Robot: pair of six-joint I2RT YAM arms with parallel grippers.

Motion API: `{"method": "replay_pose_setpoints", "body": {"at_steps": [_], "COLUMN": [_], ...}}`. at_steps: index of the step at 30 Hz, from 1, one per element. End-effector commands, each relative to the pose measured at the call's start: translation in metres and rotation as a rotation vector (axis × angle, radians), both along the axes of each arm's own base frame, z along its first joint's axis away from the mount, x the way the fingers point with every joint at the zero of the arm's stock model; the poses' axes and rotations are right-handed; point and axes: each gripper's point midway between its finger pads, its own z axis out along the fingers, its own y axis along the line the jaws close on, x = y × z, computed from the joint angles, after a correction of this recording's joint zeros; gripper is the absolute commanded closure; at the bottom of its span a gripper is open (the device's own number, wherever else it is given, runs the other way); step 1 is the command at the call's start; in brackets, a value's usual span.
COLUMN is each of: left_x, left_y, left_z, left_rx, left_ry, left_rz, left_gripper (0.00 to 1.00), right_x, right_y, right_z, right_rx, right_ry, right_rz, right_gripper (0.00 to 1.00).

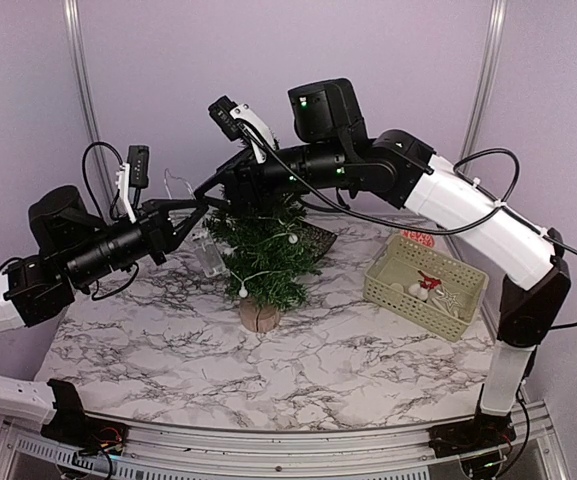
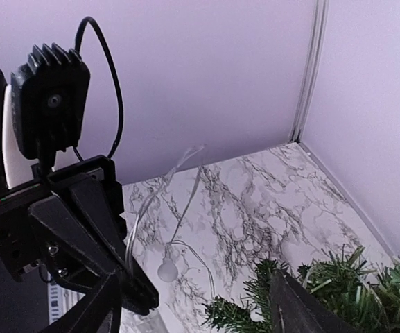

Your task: Decorate the small christmas tree

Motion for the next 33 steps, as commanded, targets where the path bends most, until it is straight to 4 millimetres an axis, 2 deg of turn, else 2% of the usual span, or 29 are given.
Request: {"method": "replay_pose_setpoints", "body": {"at_steps": [1,5,9,15,19,24,27,33], "left_x": [0.010,0.019,0.021,0.013,0.001,-0.003,-0.003,-0.001], "left_y": [0.014,0.018,0.014,0.005,0.005,0.003,0.006,0.010], "left_z": [0.046,0.066,0.094,0.124,0.141,0.150,0.152,0.156], "left_rx": [-0.141,-0.213,-0.274,-0.350,-0.418,-0.467,-0.483,-0.517], "left_ry": [-0.016,-0.012,-0.031,-0.062,-0.088,-0.090,-0.095,-0.104], "left_rz": [0.050,0.062,0.023,-0.100,-0.195,-0.251,-0.246,-0.237], "left_gripper": [1.00,1.00,1.00,1.00,1.00,1.00,1.00,1.00], "right_x": [-0.009,-0.017,-0.029,-0.046,-0.047,-0.046,-0.043,-0.030], "right_y": [-0.030,-0.044,-0.048,-0.041,-0.040,-0.030,-0.025,-0.017], "right_z": [0.062,0.066,0.060,0.053,0.049,0.046,0.045,0.037], "right_rx": [0.131,0.132,0.137,0.136,0.146,0.166,0.176,0.171], "right_ry": [-0.091,-0.119,-0.110,-0.097,-0.086,-0.063,-0.060,-0.055], "right_rz": [-0.017,0.006,0.092,0.225,0.276,0.327,0.325,0.281], "right_gripper": [0.23,0.23,0.26,0.24,0.20,0.18,0.25,0.30]}}
